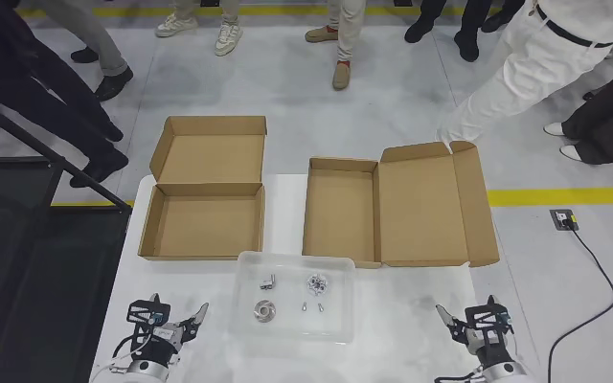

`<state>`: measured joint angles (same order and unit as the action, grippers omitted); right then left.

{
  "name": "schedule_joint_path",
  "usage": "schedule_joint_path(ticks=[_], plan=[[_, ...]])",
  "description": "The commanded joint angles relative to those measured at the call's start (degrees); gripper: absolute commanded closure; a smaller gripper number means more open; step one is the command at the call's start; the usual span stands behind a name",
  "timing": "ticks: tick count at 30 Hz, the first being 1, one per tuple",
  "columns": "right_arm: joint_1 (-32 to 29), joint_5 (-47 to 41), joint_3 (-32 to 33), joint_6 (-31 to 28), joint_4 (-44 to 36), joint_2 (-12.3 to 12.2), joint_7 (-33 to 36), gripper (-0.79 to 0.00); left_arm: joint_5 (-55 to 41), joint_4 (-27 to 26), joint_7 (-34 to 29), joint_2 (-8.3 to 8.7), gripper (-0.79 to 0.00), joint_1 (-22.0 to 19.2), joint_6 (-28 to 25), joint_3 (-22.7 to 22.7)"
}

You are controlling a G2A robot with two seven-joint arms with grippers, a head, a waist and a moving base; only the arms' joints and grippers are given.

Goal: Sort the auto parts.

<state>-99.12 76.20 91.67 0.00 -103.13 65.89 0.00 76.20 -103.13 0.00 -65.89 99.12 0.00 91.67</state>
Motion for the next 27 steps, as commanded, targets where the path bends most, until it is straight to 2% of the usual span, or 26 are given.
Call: schedule_joint_path(ticks=[1, 8, 13, 21, 27], plan=[[0.0, 0.0, 0.0, 0.0, 0.0, 0.0, 0.0, -0.785, 0.0, 0.0, 0.0, 0.00, -0.785, 0.0, 0.0, 0.0], [0.1, 0.3, -0.4, -0.4, -0.6, 0.0, -0.1, -0.785, -1.1, -0.5, 1.3, -0.05, -0.785, -0.1, -0.7, 0.3], [1.5, 7.0, -3.1, -2.0, -5.8, 0.0, 1.2, -0.785, -2.1, -1.9, 3.7, -0.05, -0.785, 0.3, -1.7, 2.3], [6.1, 20.9, -11.7, -12.3, -16.4, -0.2, 9.6, -0.785, -4.9, -3.5, 6.9, -0.22, -0.785, 1.6, -3.9, 4.1], [15.3, 23.9, -22.2, -22.4, -15.9, 0.5, 16.8, -0.785, -6.0, -4.3, 9.3, -0.49, -0.785, 3.7, -3.9, 4.7]])
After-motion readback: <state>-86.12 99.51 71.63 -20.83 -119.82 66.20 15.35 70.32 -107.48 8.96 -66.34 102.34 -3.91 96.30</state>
